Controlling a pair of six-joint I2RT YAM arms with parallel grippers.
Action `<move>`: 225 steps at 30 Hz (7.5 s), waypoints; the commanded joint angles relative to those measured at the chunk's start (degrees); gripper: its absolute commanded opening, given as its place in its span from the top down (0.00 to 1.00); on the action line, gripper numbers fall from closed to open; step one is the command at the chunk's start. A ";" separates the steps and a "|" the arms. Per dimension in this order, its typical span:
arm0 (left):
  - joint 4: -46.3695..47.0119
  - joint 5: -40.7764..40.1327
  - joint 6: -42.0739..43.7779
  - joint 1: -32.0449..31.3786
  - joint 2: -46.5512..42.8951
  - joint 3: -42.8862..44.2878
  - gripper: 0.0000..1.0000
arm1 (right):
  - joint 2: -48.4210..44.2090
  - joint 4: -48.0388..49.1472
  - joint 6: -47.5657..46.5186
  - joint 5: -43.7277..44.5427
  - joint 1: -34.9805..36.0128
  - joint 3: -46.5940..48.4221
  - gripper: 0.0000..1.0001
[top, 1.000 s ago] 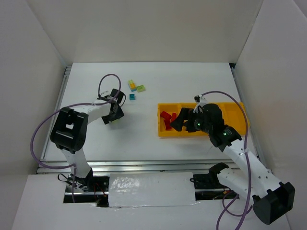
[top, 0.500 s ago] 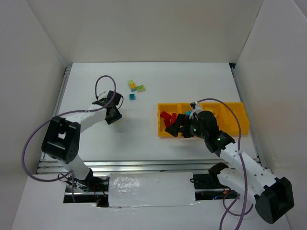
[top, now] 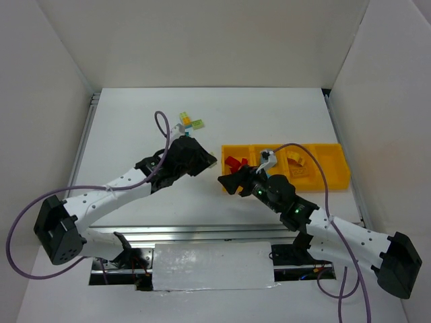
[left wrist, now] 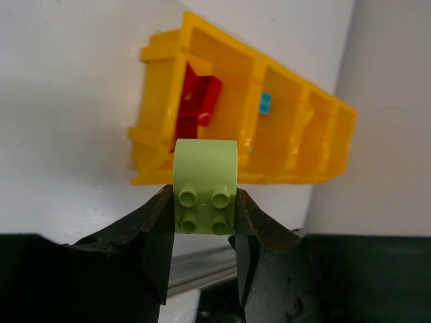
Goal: Sort the legos into containers by color
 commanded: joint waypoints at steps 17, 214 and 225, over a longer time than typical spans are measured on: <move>9.12 0.65 -15.45 -10.22 -2.99 -0.78 1.00 | 0.98 17.20 -8.63 21.59 6.62 -1.89 0.40; -15.74 -17.54 31.40 12.08 49.37 57.73 0.01 | -20.02 -37.65 -6.96 -16.89 -37.24 20.62 0.00; -10.30 -7.79 33.06 18.25 58.79 61.70 0.10 | -18.09 -33.43 -7.67 -21.99 -37.24 17.37 0.00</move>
